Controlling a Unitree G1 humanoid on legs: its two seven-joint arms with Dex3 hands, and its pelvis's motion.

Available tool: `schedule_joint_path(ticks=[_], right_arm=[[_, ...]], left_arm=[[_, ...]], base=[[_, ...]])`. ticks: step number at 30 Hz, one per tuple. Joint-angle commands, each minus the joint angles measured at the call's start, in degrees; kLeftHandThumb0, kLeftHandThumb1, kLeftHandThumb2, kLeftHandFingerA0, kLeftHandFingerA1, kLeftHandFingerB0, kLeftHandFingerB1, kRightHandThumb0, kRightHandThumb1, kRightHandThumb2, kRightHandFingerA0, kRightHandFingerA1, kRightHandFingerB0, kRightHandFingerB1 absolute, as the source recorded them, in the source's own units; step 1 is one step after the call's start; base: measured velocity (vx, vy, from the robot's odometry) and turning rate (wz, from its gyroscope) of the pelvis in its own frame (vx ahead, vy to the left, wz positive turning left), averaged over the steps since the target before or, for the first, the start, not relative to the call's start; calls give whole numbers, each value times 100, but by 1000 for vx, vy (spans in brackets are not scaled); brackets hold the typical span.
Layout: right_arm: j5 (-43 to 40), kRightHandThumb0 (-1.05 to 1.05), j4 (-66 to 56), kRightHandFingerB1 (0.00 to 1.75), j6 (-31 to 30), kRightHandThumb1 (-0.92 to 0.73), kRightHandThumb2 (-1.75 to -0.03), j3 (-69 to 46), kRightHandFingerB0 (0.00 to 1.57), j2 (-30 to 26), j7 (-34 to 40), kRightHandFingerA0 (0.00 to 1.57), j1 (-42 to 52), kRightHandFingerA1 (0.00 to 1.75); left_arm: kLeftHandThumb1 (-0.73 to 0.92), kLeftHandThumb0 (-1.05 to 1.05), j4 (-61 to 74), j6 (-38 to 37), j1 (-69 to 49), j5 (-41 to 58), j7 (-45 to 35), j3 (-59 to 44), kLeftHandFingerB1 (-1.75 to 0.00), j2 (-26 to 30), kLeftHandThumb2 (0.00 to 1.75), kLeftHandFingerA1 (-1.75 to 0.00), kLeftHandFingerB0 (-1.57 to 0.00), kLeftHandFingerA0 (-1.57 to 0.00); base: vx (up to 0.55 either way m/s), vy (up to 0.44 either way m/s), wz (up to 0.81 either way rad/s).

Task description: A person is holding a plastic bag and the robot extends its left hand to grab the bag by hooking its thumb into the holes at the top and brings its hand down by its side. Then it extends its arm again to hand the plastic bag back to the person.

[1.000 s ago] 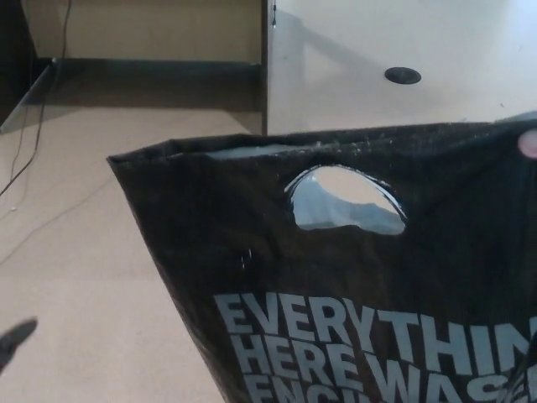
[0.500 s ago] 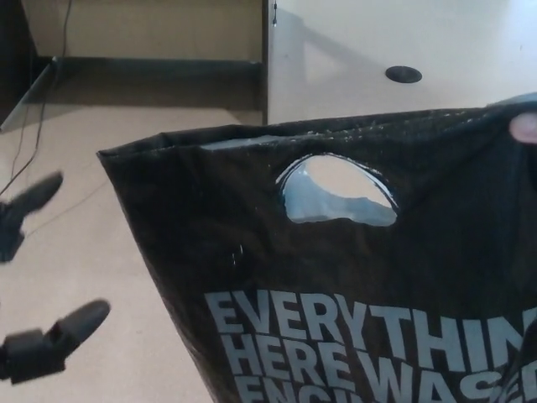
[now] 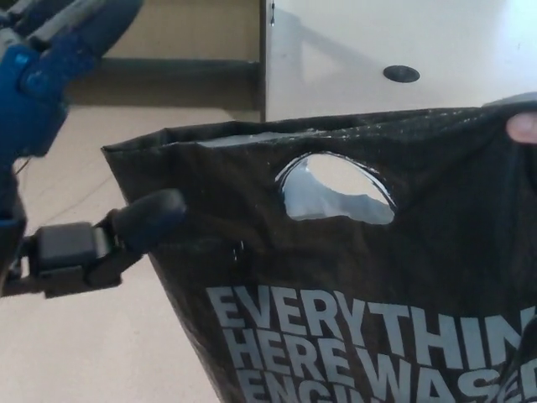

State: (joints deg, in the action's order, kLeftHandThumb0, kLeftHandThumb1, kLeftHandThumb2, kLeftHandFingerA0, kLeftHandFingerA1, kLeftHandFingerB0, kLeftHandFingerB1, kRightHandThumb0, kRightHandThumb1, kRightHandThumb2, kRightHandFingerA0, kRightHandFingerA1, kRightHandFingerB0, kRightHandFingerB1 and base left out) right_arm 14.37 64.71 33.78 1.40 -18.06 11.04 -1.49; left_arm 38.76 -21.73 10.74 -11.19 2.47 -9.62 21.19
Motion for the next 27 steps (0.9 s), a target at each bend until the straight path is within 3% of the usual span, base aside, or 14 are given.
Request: schedule_joint_path(ticks=[1,2,7,8,9,17,18,19,20,21,27], right_arm=[[5,-37,102,48,165,-56,-75,0,44,-99,105,64,-59,57],[2,-38,96,48,126,-57,-75,-1,44,-92,99,63,-56,56],[-39,-36,72,48,159,-57,-74,-18,45,-69,66,63,-3,56],[-44,-35,83,48,188,-57,-73,-22,46,-63,65,63,-8,56],[-48,-35,86,48,200,-57,-73,-24,46,-62,65,63,-13,56],[9,-36,51,49,144,-56,-74,10,46,-95,122,64,-39,56],[-15,-36,29,49,155,-56,-75,-3,47,-95,96,64,-33,57],[-1,-36,16,48,138,-57,-74,9,46,-104,96,64,-24,56],[6,-36,14,49,126,-57,-74,15,47,-105,97,64,-17,56],[14,-36,12,48,119,-57,-74,22,47,-108,99,63,-15,56],[31,-37,4,49,126,-57,-75,48,47,-121,119,66,-34,58]], left_arm=[[54,-51,212,745,296,-156,-358,273,-26,-69,57,-25,-12,-12],[37,-55,223,789,341,-216,-383,320,-36,-74,75,-38,-1,-2],[38,-56,-13,1085,829,-532,-585,886,-36,-203,76,-40,0,-1],[37,-31,-97,1193,948,-586,-612,989,-47,-244,91,-49,0,-1],[37,-31,-137,1244,1007,-612,-625,1034,-47,-265,91,-49,0,-1],[35,-28,-587,1585,1477,-935,-757,1538,-46,-531,89,-49,0,-1],[48,-43,-686,1622,1547,-984,-765,1607,-28,-578,55,-31,-21,-16],[35,-29,-801,1726,1649,-1078,-782,1693,-46,-637,89,-49,0,-1],[35,-29,-905,1797,1743,-1149,-775,1753,-46,-688,89,-49,0,-1],[52,-49,-981,1838,1818,-1233,-756,1790,-28,-723,56,-30,-21,-16],[51,-48,-1611,1835,2334,-1405,-637,1975,-28,-966,56,-33,-20,-18]], base=[[0,0,0],[0,0,0],[0,0,0],[0,0,0],[0,0,0],[0,0,0],[0,0,0],[0,0,0],[0,0,0],[0,0,0],[0,0,0]])
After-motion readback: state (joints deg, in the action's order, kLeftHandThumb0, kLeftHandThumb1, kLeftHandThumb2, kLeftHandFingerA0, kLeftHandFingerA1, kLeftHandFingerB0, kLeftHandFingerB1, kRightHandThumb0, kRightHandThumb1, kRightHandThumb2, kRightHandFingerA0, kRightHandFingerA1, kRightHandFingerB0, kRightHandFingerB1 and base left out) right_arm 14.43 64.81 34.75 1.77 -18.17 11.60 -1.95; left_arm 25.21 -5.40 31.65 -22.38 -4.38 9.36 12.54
